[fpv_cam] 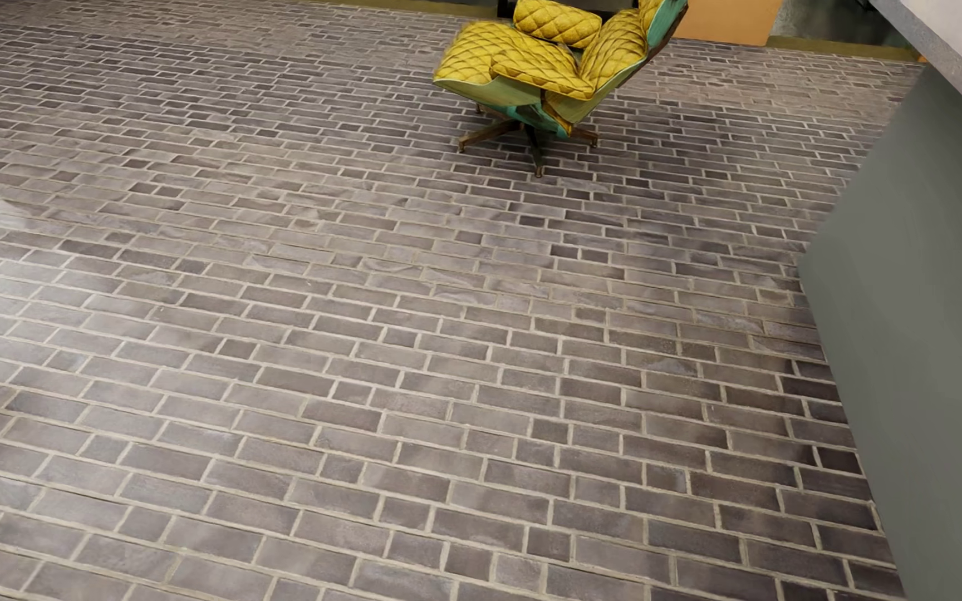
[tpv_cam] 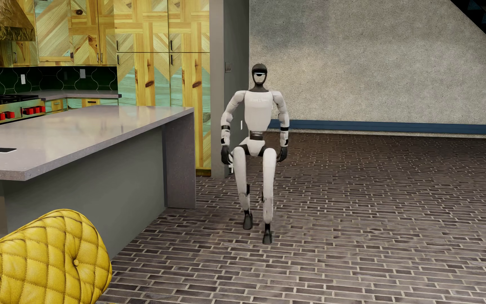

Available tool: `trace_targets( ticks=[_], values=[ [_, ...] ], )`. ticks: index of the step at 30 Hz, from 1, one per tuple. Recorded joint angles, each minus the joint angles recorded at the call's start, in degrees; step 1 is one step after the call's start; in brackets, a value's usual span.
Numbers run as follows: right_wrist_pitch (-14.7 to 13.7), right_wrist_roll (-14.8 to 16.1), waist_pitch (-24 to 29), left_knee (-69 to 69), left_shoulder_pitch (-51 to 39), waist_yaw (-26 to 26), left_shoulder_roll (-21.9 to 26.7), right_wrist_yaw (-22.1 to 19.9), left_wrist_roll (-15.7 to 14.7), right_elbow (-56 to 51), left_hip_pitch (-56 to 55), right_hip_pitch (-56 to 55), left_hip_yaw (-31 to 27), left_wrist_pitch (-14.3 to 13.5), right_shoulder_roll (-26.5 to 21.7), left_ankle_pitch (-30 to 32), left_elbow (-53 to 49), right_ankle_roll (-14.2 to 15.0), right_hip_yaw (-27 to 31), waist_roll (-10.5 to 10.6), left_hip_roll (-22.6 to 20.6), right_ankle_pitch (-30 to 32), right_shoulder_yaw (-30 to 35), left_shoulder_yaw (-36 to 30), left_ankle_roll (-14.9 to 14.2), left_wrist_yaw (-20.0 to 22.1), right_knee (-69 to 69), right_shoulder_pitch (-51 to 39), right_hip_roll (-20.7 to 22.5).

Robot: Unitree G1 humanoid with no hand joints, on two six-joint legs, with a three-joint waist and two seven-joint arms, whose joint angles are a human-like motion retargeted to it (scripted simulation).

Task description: Walk to the armchair

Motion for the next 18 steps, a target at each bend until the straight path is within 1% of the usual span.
trace_targets(
  ticks=[1, 2, 3, 4, 5, 6, 7, 8, 9, 10, 11, 12, 13, 15, 16, 17, 18],
  values=[
    [0.0, 0.0, 0.4, -5.8, 0.0, 0.1, -0.1, 0.0, 0.0, -2.8, 1.2, 2.6, 0.0, 0.0, -0.1, 2.4, -1.3, 0.0, 0.0, -0.3, -0.3, 0.3, -1.9, 1.8, 0.0, 0.0, -0.1, -0.8, -0.5],
    [0.0, 0.0, 1.1, -6.3, -0.3, 0.0, 0.2, 0.0, 0.0, -5.0, 1.7, 5.5, 0.0, 0.0, -0.2, 0.8, -2.4, 0.0, 0.0, -0.8, -0.4, 1.0, -2.7, 3.2, 0.0, 0.0, -0.4, -1.0, -1.2],
    [0.0, 0.0, 0.9, -3.9, -1.2, -0.3, 0.7, 0.0, 0.0, -6.6, 0.6, 7.3, 0.0, 0.0, 0.0, 0.4, -3.0, 0.0, 0.0, -1.0, -0.7, 2.3, -3.0, 4.4, 0.0, 0.0, -0.5, -0.5, -1.8],
    [0.0, 0.0, 0.3, -0.9, -2.2, 0.1, 1.1, 0.0, 0.0, -6.7, 0.0, 8.8, 0.0, 0.0, 0.4, 2.2, -2.9, 0.0, 0.0, -1.7, -1.0, 5.0, -2.5, 5.7, 0.0, 0.0, -0.9, 0.7, -2.8],
    [0.0, 0.0, -0.1, 2.1, -3.3, 0.6, 1.8, 0.0, 0.0, -4.7, 0.4, 9.7, 0.0, 0.0, 1.5, 1.8, -2.3, 0.0, 0.0, -3.0, -1.9, 10.3, -0.8, 6.9, 0.0, 0.0, -0.4, 2.2, -4.5],
    [0.0, 0.0, -0.7, 3.3, -4.5, 0.9, 2.4, 0.0, 0.0, -0.8, 2.4, 7.9, 0.0, 0.0, 2.8, -0.7, -1.3, 0.0, 0.0, -4.0, -2.6, 18.5, 2.7, 8.5, 0.0, 0.0, 3.1, 3.3, -5.8],
    [0.0, 0.0, -1.3, 2.7, -5.8, 1.3, 2.8, 0.0, 0.0, 3.6, 5.0, 1.9, 0.0, 0.0, 4.0, -3.5, -0.8, 0.0, 0.0, -4.8, -3.2, 27.0, 8.1, 10.8, 0.0, 0.0, 11.6, 3.5, -6.7],
    [0.0, 0.0, -2.4, 1.8, -7.1, 0.5, 2.9, 0.0, 0.0, 6.7, 6.2, -7.3, 0.0, 0.0, 4.4, -5.6, -1.3, 0.0, 0.0, -5.3, -3.8, 31.6, 13.7, 13.3, 0.0, 0.0, 23.2, 3.2, -6.7],
    [0.0, 0.0, -2.6, 0.5, -8.1, -2.0, 3.3, 0.0, 0.0, 8.2, 8.2, -15.3, 0.0, 0.0, 4.3, -6.9, -2.7, 0.0, 0.0, -5.4, -4.5, 32.3, 17.6, 14.9, 0.0, 0.0, 33.5, 3.8, -6.3],
    [0.0, 0.0, -2.8, -1.3, -9.1, -5.4, 3.7, 0.0, 0.0, 8.5, 10.4, -22.0, 0.0, 0.0, 4.0, -7.5, -4.5, 0.0, 0.0, -4.9, -4.8, 32.1, 19.1, 16.2, 0.0, 0.0, 39.6, 5.3, -5.6],
    [0.0, 0.0, -2.8, -3.8, -10.0, -8.1, 4.1, 0.0, 0.0, 8.4, 14.1, -26.9, 0.0, 0.0, 3.6, -7.2, -6.3, 0.0, 0.0, -4.0, -4.7, 31.6, 20.0, 17.6, 0.0, 0.0, 40.5, 7.6, -4.7],
    [0.0, 0.0, -2.8, -5.8, -10.5, -9.8, 4.3, 0.0, 0.0, 8.5, 18.2, -30.6, 0.0, 0.0, 3.2, -6.4, -8.1, 0.0, 0.0, -3.4, -4.6, 31.2, 20.7, 20.0, 0.0, 0.0, 37.2, 9.9, -3.9],
    [0.0, 0.0, -2.5, -5.6, -10.7, -11.5, 4.6, 0.0, 0.0, 9.2, 19.7, -33.7, 0.0, 0.0, 3.2, -7.4, -10.3, 0.0, 0.0, -3.2, -4.5, 32.5, 22.1, 23.1, 0.0, 0.0, 30.7, 11.3, -3.1],
    [0.0, 0.0, -0.3, -5.7, -10.9, -13.1, 4.8, 0.0, 0.0, 11.4, 24.9, -34.6, 0.0, 0.0, 3.9, -10.5, -13.9, 0.0, 0.0, -3.5, -5.0, 36.5, 26.5, 27.7, 0.0, 0.0, 13.3, 12.5, -1.7],
    [0.0, 0.0, 0.2, -6.2, -10.6, -12.9, 4.9, 0.0, 0.0, 12.0, 27.9, -34.5, 0.0, 0.0, 4.1, -12.0, -15.0, 0.0, 0.0, -3.6, -5.5, 33.7, 28.2, 28.1, 0.0, 0.0, 6.2, 12.8, -1.4],
    [0.0, 0.0, 0.1, -6.4, -9.9, -12.8, 4.8, 0.0, 0.0, 11.8, 30.2, -34.7, 0.0, 0.0, 4.1, -13.4, -15.4, 0.0, 0.0, -3.5, -6.0, 24.3, 28.2, 27.2, 0.0, 0.0, 1.5, 13.3, -1.5],
    [0.0, 0.0, -0.2, -6.6, -9.0, -13.1, 4.5, 0.0, 0.0, 11.4, 32.7, -34.9, 0.0, 0.0, 4.1, -14.4, -14.7, 0.0, 0.0, -3.3, -6.3, 15.2, 27.0, 25.1, 0.0, 0.0, 1.2, 13.7, -2.1]
  ],
)
